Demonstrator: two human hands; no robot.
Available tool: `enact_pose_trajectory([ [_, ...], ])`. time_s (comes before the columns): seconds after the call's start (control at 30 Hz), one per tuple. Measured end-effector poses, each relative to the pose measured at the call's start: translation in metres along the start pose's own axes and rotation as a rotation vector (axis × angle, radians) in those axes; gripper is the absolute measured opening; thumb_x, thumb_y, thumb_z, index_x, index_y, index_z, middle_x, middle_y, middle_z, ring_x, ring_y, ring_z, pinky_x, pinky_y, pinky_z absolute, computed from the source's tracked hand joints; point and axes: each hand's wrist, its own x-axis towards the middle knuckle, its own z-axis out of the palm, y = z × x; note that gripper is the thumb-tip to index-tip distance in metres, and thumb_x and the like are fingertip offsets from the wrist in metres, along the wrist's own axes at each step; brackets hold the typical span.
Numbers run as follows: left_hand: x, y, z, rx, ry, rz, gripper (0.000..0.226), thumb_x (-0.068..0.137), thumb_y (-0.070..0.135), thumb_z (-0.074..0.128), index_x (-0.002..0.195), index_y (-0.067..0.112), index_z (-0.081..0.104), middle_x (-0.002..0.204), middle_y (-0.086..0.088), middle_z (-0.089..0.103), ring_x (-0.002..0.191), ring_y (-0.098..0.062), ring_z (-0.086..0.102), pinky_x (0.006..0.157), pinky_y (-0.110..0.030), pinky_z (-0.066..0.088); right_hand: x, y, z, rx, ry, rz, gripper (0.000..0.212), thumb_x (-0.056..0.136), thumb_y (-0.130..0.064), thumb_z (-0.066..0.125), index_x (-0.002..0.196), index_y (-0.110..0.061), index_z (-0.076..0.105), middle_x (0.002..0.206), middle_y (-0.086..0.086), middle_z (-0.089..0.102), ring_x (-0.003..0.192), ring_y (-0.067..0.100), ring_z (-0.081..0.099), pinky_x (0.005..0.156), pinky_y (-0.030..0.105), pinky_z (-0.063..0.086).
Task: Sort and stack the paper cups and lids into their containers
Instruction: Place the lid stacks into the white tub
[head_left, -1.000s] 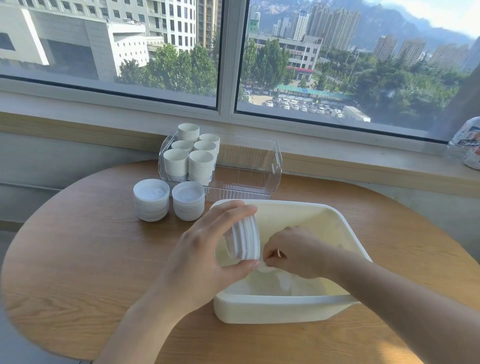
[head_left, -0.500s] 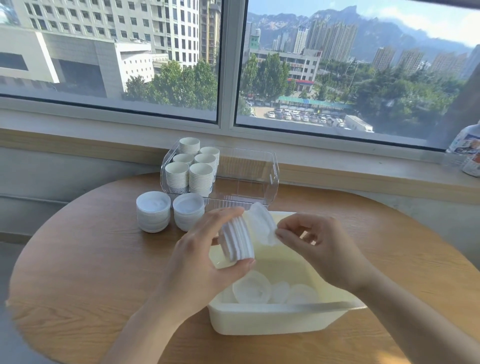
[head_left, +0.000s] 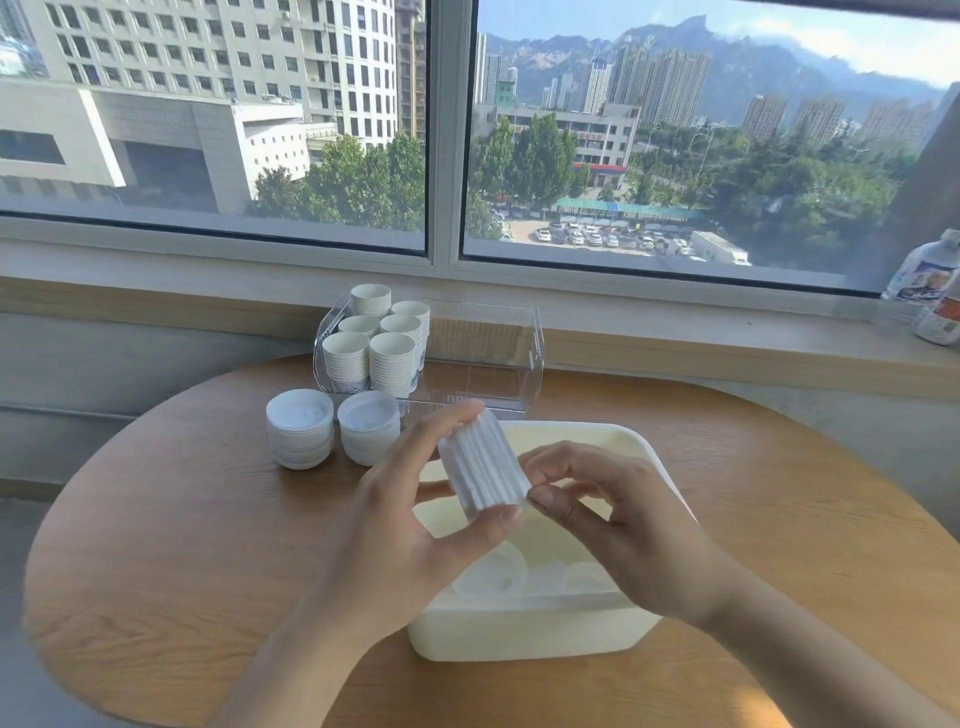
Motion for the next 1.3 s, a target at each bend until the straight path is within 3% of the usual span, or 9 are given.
enact_pose_trajectory([
  [0.13, -0.002, 0.005, 0.000, -0.003, -0.034, 0.036, 0.071, 0.081, 0.043, 0.084, 0.143, 0.048, 0.050, 0.144, 0.017, 0.056, 0.138, -0.015, 0.052, 0.097, -0.024, 0.056, -0.001, -0.001, -0.002, -0.012, -0.066, -0.009, 0.014, 0.105, -0.019, 0.062, 0.109, -0.014, 0.074, 0.118, -0.006, 0.074, 0.116, 0.021, 0.069, 0.092, 0.041, 0.056],
  [0.27, -0.003, 0.008, -0.001, 0.000, -0.014, 0.042, 0.069, 0.077, 0.039, 0.088, 0.137, 0.048, 0.054, 0.140, 0.017, 0.059, 0.134, -0.017, 0.055, 0.097, -0.024, 0.055, -0.002, -0.008, -0.007, 0.171, -0.041, 0.049, 0.017, 0.100, -0.027, 0.068, 0.111, -0.017, 0.075, 0.123, -0.003, 0.073, 0.122, 0.022, 0.066, 0.098, 0.037, 0.053],
  [0.37, -0.002, 0.012, 0.000, 0.022, -0.033, 0.063, 0.070, 0.076, 0.036, 0.092, 0.136, 0.045, 0.056, 0.140, 0.017, 0.059, 0.134, -0.017, 0.054, 0.095, -0.021, 0.054, -0.001, -0.008, -0.009, 0.257, 0.011, 0.151, 0.048, 0.089, -0.042, 0.073, 0.133, -0.026, 0.065, 0.135, -0.012, 0.067, 0.129, 0.010, 0.061, 0.102, 0.032, 0.053],
  [0.47, -0.002, 0.016, 0.003, 0.027, -0.069, 0.078, 0.072, 0.076, 0.029, 0.092, 0.138, 0.040, 0.057, 0.140, 0.017, 0.060, 0.134, -0.014, 0.055, 0.095, -0.015, 0.051, 0.003, -0.007, -0.007, 0.321, -0.087, 0.221, 0.071, 0.085, -0.048, 0.079, 0.148, -0.027, 0.053, 0.143, -0.006, 0.064, 0.129, 0.016, 0.064, 0.107, 0.045, 0.053],
  [0.57, -0.003, 0.017, 0.003, -0.024, -0.077, 0.025, 0.081, 0.072, 0.030, 0.094, 0.142, 0.035, 0.053, 0.138, 0.018, 0.061, 0.132, -0.010, 0.058, 0.096, -0.015, 0.050, 0.005, -0.008, -0.006, 0.355, -0.085, 0.224, 0.067, 0.088, -0.029, 0.079, 0.149, -0.022, 0.052, 0.140, -0.002, 0.066, 0.129, 0.019, 0.064, 0.108, 0.049, 0.052],
  [0.77, -0.005, 0.015, 0.000, -0.101, -0.069, -0.033, 0.082, 0.066, 0.039, 0.095, 0.136, 0.034, 0.053, 0.138, 0.019, 0.062, 0.134, -0.009, 0.056, 0.098, -0.018, 0.051, 0.004, -0.009, -0.005, 0.447, -0.103, 0.173, 0.067, 0.087, -0.011, 0.078, 0.148, -0.014, 0.050, 0.145, 0.004, 0.062, 0.137, 0.024, 0.058, 0.110, 0.049, 0.051],
  [1.0, -0.006, 0.014, -0.003, -0.147, -0.101, -0.035, 0.091, 0.073, 0.037, 0.090, 0.152, 0.037, 0.044, 0.143, 0.023, 0.059, 0.139, -0.003, 0.051, 0.102, -0.015, 0.048, 0.007, -0.006, -0.003, 0.561, -0.034, 0.222, 0.064, 0.089, -0.015, 0.076, 0.148, -0.019, 0.051, 0.142, 0.006, 0.064, 0.132, 0.028, 0.062, 0.111, 0.053, 0.049],
  [1.17, -0.005, 0.010, -0.004, -0.120, -0.069, -0.006, 0.090, 0.073, 0.033, 0.090, 0.151, 0.041, 0.046, 0.141, 0.026, 0.060, 0.135, 0.000, 0.054, 0.099, -0.012, 0.049, 0.011, -0.004, 0.000, 0.553, -0.043, 0.233, 0.069, 0.087, -0.013, 0.077, 0.150, -0.020, 0.049, 0.143, 0.007, 0.063, 0.134, 0.028, 0.060, 0.110, 0.052, 0.050],
  [1.3, -0.003, 0.005, -0.006, -0.044, -0.069, 0.071, 0.088, 0.075, 0.031, 0.090, 0.148, 0.054, 0.046, 0.145, 0.024, 0.055, 0.138, -0.005, 0.052, 0.097, -0.013, 0.050, 0.015, -0.005, 0.003, 0.510, -0.023, 0.237, 0.072, 0.085, -0.015, 0.080, 0.149, -0.023, 0.048, 0.140, 0.006, 0.065, 0.133, 0.026, 0.061, 0.110, 0.051, 0.050],
])
